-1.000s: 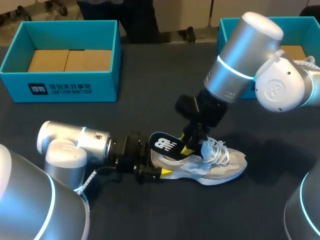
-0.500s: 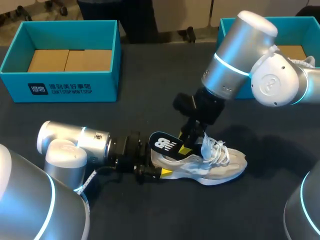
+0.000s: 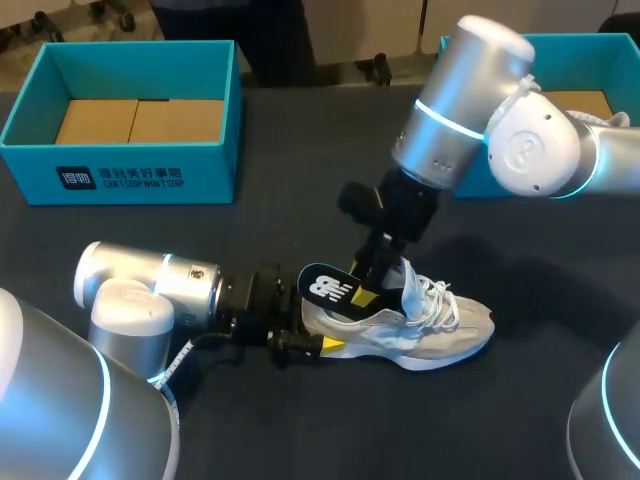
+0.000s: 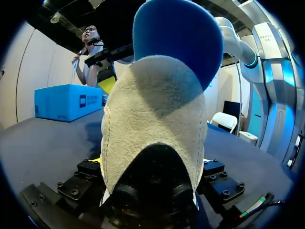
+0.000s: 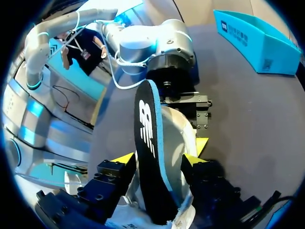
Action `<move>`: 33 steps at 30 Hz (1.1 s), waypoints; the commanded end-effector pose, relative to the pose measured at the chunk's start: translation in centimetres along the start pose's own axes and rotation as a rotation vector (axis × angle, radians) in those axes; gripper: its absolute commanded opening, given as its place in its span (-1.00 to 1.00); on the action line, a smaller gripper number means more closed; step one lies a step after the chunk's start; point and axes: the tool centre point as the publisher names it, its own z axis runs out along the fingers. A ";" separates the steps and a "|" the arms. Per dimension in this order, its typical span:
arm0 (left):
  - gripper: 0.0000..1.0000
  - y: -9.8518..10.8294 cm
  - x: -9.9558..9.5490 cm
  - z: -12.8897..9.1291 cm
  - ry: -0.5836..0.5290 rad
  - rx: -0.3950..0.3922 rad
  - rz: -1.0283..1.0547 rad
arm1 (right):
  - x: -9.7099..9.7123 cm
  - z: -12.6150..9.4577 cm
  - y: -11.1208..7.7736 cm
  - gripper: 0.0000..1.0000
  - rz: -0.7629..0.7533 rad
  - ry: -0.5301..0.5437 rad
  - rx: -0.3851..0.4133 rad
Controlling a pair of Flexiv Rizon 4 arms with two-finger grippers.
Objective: Take the shoe out of the shoebox, open the shoe tongue, remove and reinsert the insole, then place the shoe into the shoebox
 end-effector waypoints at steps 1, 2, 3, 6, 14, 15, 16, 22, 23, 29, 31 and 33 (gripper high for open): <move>-1.00 -0.1 0.0 0.1 0.001 -0.002 0.000 | -0.3 0.9 0.2 0.18 0.009 0.028 0.002; -1.00 -0.1 0.0 0.1 0.001 -0.002 0.000 | -0.2 1.0 0.2 0.16 0.012 0.032 0.003; -1.00 -0.1 0.0 0.1 0.001 -0.002 0.000 | -0.1 1.1 0.2 0.12 0.015 0.036 0.004; -1.00 -0.1 0.0 0.1 0.001 -0.002 0.000 | 0.2 1.2 0.2 0.00 0.018 0.044 0.005; -1.00 -0.1 0.0 0.1 0.001 -0.002 0.000 | 1.2 1.4 0.2 -0.08 0.033 0.055 0.005; -1.00 -0.1 0.0 0.1 0.001 -0.002 0.000 | 1.3 1.3 0.1 -0.10 0.034 0.054 0.005; -1.00 -0.1 0.0 0.1 0.001 -0.002 0.000 | 1.3 1.3 0.1 -0.11 0.034 0.054 0.002; -1.00 -0.1 0.0 0.1 0.001 -0.002 0.000 | 1.8 1.3 0.4 -0.40 0.016 0.060 -0.024; -1.00 -0.1 0.0 0.1 0.001 -0.002 0.000 | 1.9 1.3 0.5 -0.44 0.016 0.060 -0.024; -1.00 -0.1 0.0 0.1 0.001 -0.002 0.000 | 2.3 1.3 0.5 -0.56 0.018 0.064 -0.024; -1.00 -0.1 0.0 0.1 0.001 -0.002 0.000 | 2.4 1.3 0.5 -0.59 0.018 0.061 -0.027; -1.00 -0.1 0.0 0.1 0.001 -0.002 0.000 | 2.4 1.3 0.5 -0.84 0.015 0.056 -0.033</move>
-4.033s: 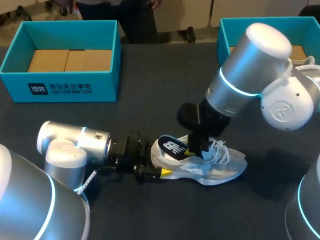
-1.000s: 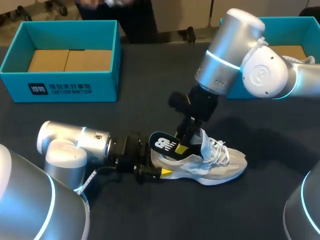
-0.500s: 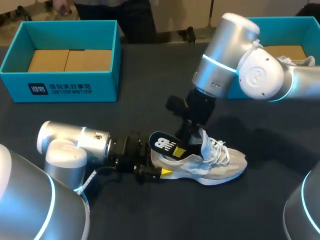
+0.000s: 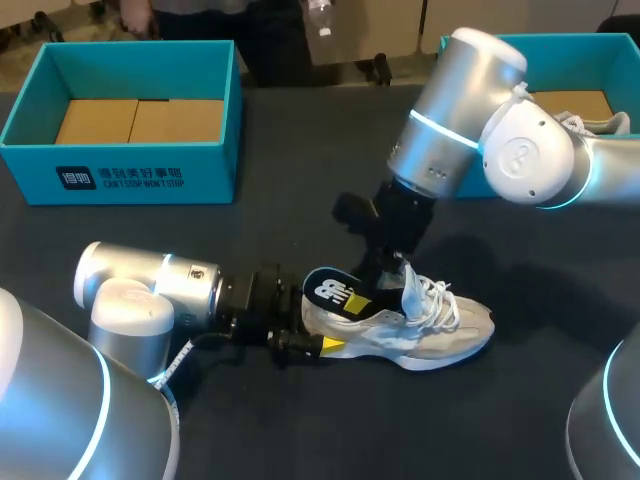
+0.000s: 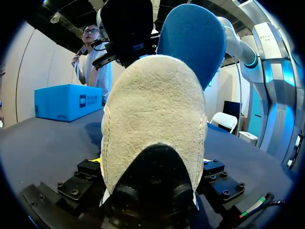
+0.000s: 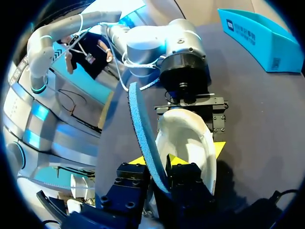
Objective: Take the shoe out of the shoebox, open the shoe tongue, remove and reinsert the insole, then place the shoe into the shoebox
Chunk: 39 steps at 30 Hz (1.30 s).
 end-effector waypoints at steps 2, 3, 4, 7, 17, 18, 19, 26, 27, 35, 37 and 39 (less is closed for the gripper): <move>-1.00 -0.1 0.0 0.1 0.001 -0.002 0.000 | 0.2 0.2 -0.1 -1.00 -0.008 -0.010 -0.010; -1.00 -0.1 0.0 0.1 0.001 -0.002 0.000 | 0.1 0.3 -0.1 -1.00 -0.010 -0.011 -0.010; -1.00 -0.1 0.0 0.1 0.001 -0.002 0.000 | 0.1 0.3 0.0 -1.00 -0.013 -0.013 -0.010; -1.00 -0.1 0.0 0.1 0.001 -0.002 0.000 | 0.1 0.2 0.4 -1.00 -0.023 -0.022 -0.012; -1.00 -0.1 0.0 0.1 0.001 -0.002 0.000 | 0.3 -0.6 3.0 -1.00 -0.065 -0.056 -0.012; -1.00 -0.1 0.0 0.1 0.001 -0.002 0.000 | 0.3 -0.6 3.0 -1.00 -0.065 -0.056 -0.012; -1.00 -0.1 0.0 0.1 0.001 -0.002 0.000 | 0.3 -0.6 3.0 -1.00 -0.065 -0.056 -0.012; -1.00 -0.1 0.0 0.1 0.001 -0.002 0.000 | 0.3 -0.6 3.0 -1.00 -0.065 -0.056 -0.012; -1.00 -0.1 0.0 0.1 0.001 -0.002 0.000 | 0.3 -0.6 3.0 -1.00 -0.065 -0.056 -0.012; -1.00 -0.1 0.0 0.1 0.001 -0.002 0.000 | 0.6 -2.7 7.1 -1.00 -0.150 -0.069 -0.079; -1.00 -0.1 0.0 0.1 0.001 -0.002 0.000 | 1.0 -3.8 8.0 -1.00 -0.169 -0.073 -0.093; -1.00 -0.1 0.0 0.1 0.001 -0.002 0.000 | 1.4 -4.7 9.0 -1.00 -0.195 -0.076 -0.106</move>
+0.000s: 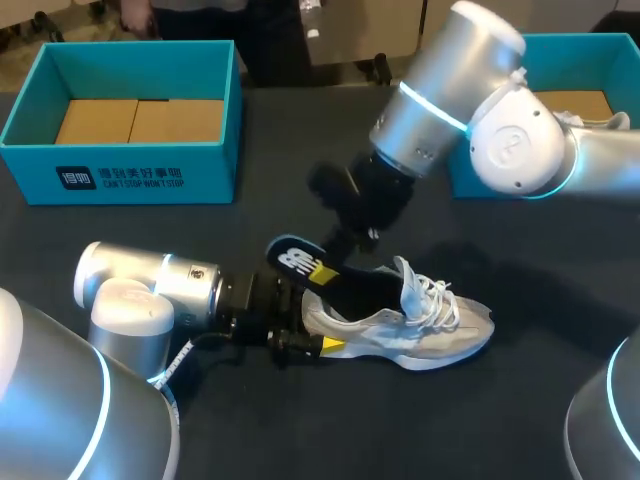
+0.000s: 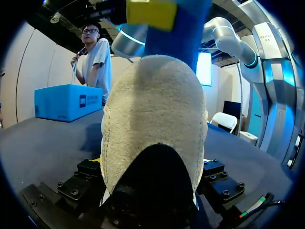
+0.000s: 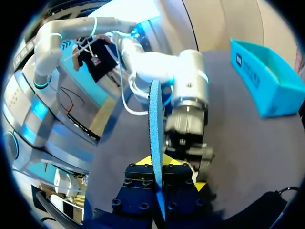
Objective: Take the shoe out of the shoebox, open the shoe tongue, remove and reinsert the insole, then place the shoe into the shoebox
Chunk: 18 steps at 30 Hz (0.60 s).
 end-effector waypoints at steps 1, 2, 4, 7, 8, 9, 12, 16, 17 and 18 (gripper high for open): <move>-1.00 -0.1 0.0 0.1 0.001 -0.002 0.000 | 0.4 -2.3 2.5 -1.00 -0.023 -0.008 0.000; -1.00 -0.1 0.0 0.1 0.001 -0.002 0.000 | 0.5 -2.6 3.1 -1.00 -0.034 -0.006 -0.013; -1.00 -0.1 0.0 0.1 0.001 -0.002 0.000 | 0.5 -3.5 4.2 -1.00 -0.049 -0.004 -0.027; -1.00 -0.1 0.0 0.1 0.001 -0.002 0.000 | 0.3 -4.6 5.1 -1.00 -0.034 0.012 -0.080; -1.00 -0.1 0.0 0.1 0.001 -0.002 0.000 | 0.3 -4.6 5.1 -1.00 -0.034 0.012 -0.080; -1.00 -0.1 0.0 0.1 0.001 -0.002 0.000 | 0.3 -4.6 5.1 -1.00 -0.034 0.012 -0.080; -1.00 -0.1 0.0 0.1 0.001 -0.002 0.000 | 0.3 -4.6 5.1 -1.00 -0.034 0.012 -0.080; -1.00 -0.1 0.0 0.1 0.001 -0.002 0.000 | 0.3 -4.6 5.1 -1.00 -0.034 0.012 -0.080; -1.00 -0.1 0.0 0.1 0.001 -0.002 0.000 | 0.3 -4.6 5.1 -1.00 -0.034 0.012 -0.080; -1.00 -0.1 0.0 0.1 0.001 -0.002 0.000 | 0.3 -4.6 5.1 -1.00 -0.034 0.012 -0.080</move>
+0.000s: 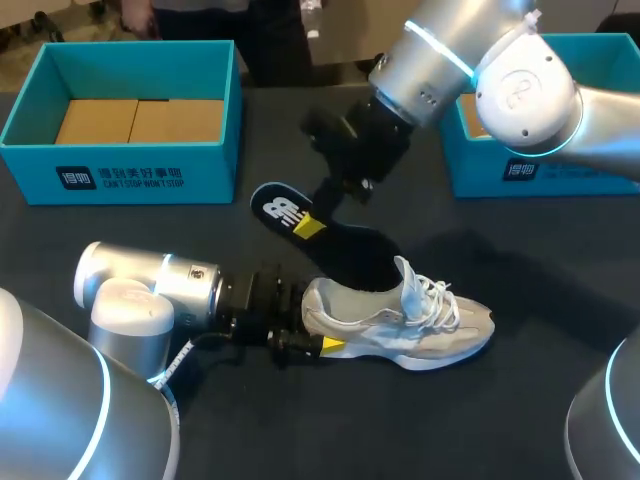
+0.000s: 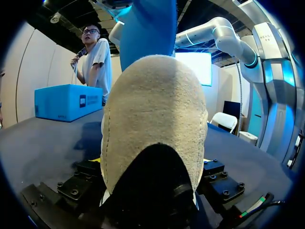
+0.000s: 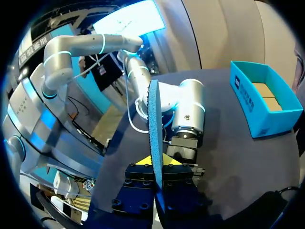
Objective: Take the shoe out of the shoebox, open the shoe tongue, remove and reinsert the insole, then place the shoe into the shoebox
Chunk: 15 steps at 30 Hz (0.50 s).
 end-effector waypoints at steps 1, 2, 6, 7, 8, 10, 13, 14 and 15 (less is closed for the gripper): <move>-1.00 -0.1 0.0 0.1 0.001 -0.002 0.000 | 0.1 0.4 0.0 -1.00 -0.021 0.004 -0.027; -1.00 -0.1 0.0 0.1 0.001 -0.002 0.000 | 0.2 0.4 0.3 -1.00 -0.045 0.001 -0.051; -1.00 -0.1 0.0 0.1 0.001 -0.002 0.000 | 0.9 -1.2 2.0 -1.00 -0.108 -0.015 -0.107; -1.00 -0.1 0.0 0.1 0.001 -0.002 0.000 | 1.1 -1.8 2.6 -1.00 -0.117 -0.019 -0.114; -1.00 -0.1 0.0 0.1 0.001 -0.002 0.000 | 1.4 -2.5 3.2 -1.00 -0.142 -0.023 -0.122; -1.00 -0.1 0.0 0.1 0.001 -0.002 0.000 | 1.8 -4.0 4.5 -1.00 -0.170 -0.025 -0.140; -1.00 -0.1 0.0 0.1 0.001 -0.002 0.000 | 2.2 -6.6 6.6 -1.00 -0.210 -0.015 -0.199; -1.00 -0.1 0.0 0.1 0.001 -0.002 0.000 | 2.3 -7.5 7.0 -1.00 -0.209 -0.011 -0.238; -1.00 -0.1 0.0 0.1 0.001 -0.002 0.000 | 2.3 -7.5 7.0 -1.00 -0.209 -0.011 -0.238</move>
